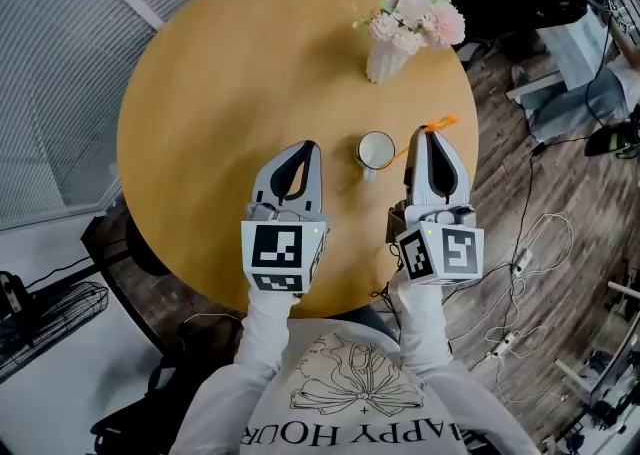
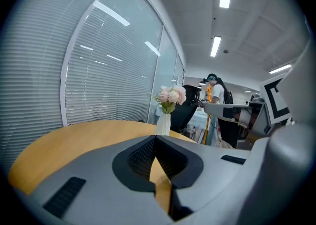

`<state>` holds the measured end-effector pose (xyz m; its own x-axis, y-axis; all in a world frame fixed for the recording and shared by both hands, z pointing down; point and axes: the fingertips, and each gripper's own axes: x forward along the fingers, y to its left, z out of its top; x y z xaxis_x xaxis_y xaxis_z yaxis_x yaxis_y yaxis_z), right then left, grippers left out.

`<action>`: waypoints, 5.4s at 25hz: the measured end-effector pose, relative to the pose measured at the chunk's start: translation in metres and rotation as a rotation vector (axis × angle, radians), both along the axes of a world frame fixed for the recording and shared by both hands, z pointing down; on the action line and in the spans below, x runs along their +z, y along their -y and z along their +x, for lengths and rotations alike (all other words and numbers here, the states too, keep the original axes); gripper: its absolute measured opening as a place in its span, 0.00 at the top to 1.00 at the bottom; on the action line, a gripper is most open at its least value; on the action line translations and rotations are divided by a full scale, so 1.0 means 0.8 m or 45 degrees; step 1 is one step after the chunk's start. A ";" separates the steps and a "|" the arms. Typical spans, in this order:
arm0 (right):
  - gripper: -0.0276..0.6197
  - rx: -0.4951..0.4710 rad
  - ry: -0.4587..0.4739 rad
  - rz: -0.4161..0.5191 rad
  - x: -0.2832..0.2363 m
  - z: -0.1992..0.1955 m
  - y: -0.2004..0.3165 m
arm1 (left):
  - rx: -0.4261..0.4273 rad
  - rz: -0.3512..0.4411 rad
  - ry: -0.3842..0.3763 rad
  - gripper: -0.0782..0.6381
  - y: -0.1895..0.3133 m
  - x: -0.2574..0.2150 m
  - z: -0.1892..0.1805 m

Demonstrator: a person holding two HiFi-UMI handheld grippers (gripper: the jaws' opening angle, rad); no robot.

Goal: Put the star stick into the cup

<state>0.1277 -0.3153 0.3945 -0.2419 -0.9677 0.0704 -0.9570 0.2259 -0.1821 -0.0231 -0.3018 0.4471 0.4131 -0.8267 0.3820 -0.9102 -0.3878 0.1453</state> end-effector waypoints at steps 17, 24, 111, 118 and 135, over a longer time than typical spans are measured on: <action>0.94 -0.043 -0.024 -0.126 0.079 -0.010 0.029 | 0.001 -0.097 0.004 0.88 0.017 0.053 0.004; 0.93 -0.050 -0.038 -0.196 0.109 -0.013 0.034 | -0.008 -0.122 0.002 0.88 0.016 0.066 0.002; 0.94 -0.044 -0.035 0.125 -0.109 -0.010 -0.113 | -0.091 0.348 0.019 0.88 -0.108 -0.166 -0.018; 0.94 -0.048 -0.017 0.157 -0.127 -0.007 -0.125 | -0.085 0.408 0.015 0.88 -0.118 -0.192 -0.016; 0.94 -0.035 -0.021 0.162 -0.133 -0.009 -0.130 | -0.086 0.414 0.008 0.88 -0.121 -0.196 -0.021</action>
